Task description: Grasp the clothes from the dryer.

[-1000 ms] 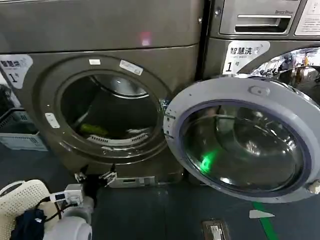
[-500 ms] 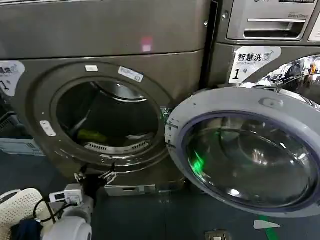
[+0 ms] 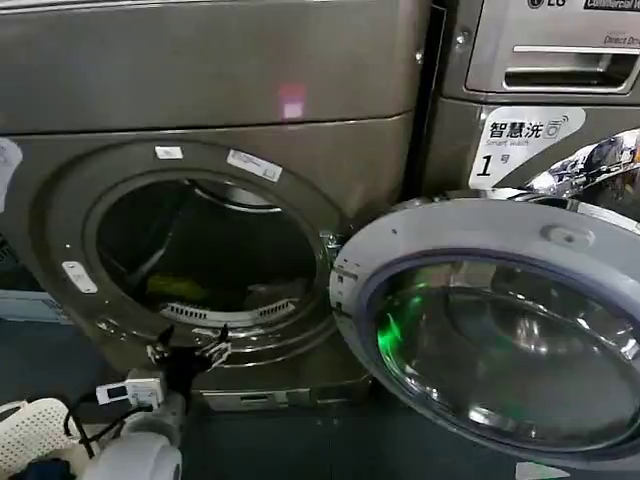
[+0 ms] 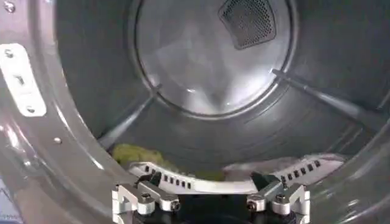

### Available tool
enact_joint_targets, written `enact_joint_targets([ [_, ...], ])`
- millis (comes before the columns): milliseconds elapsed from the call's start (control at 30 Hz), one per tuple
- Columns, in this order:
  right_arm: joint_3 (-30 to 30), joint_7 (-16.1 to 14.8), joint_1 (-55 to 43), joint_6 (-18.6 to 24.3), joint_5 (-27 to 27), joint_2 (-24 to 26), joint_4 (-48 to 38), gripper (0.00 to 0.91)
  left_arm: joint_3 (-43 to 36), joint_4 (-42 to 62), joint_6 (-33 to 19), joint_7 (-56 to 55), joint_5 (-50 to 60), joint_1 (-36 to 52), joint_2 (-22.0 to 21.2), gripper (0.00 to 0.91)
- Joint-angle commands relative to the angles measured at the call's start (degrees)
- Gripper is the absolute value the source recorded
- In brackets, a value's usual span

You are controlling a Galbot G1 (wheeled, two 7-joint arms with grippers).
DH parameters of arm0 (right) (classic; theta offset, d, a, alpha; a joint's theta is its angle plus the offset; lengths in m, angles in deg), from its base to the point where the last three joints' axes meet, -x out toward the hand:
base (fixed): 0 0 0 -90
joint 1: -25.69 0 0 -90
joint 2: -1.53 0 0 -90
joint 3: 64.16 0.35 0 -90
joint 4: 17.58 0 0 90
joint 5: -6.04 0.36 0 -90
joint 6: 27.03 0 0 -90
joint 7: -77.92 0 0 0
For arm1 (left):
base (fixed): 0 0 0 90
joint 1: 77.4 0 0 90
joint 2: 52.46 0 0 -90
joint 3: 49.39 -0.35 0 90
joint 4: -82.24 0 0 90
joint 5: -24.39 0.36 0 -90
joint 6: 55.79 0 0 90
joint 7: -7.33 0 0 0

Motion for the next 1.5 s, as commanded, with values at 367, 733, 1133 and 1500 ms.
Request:
enact_joint_targets([
  [367,-0.06,0.46,0.01,0.38,-0.27,-0.08,-0.19,0.907,-0.10,0.34,2.81,-0.01,0.20,-0.06,-0.08,0.907],
  [733,-0.13,0.11,0.21,1.16,-1.97,-0.11,-0.30,0.907,0.75,3.62,2.81,3.18,4.74,3.91,0.60,0.907],
  [1133,-0.66,-0.12,-0.20,1.21,-1.75,0.67,-0.28,0.907,1.51,15.30,2.81,28.87,29.76,21.36,4.88,0.907],
  [1500,-0.82,-0.26,-0.48,1.19,-1.75,1.56,-0.50,0.907,1.52,19.12,-14.85,58.55,61.29,25.04,6.30,0.907],
])
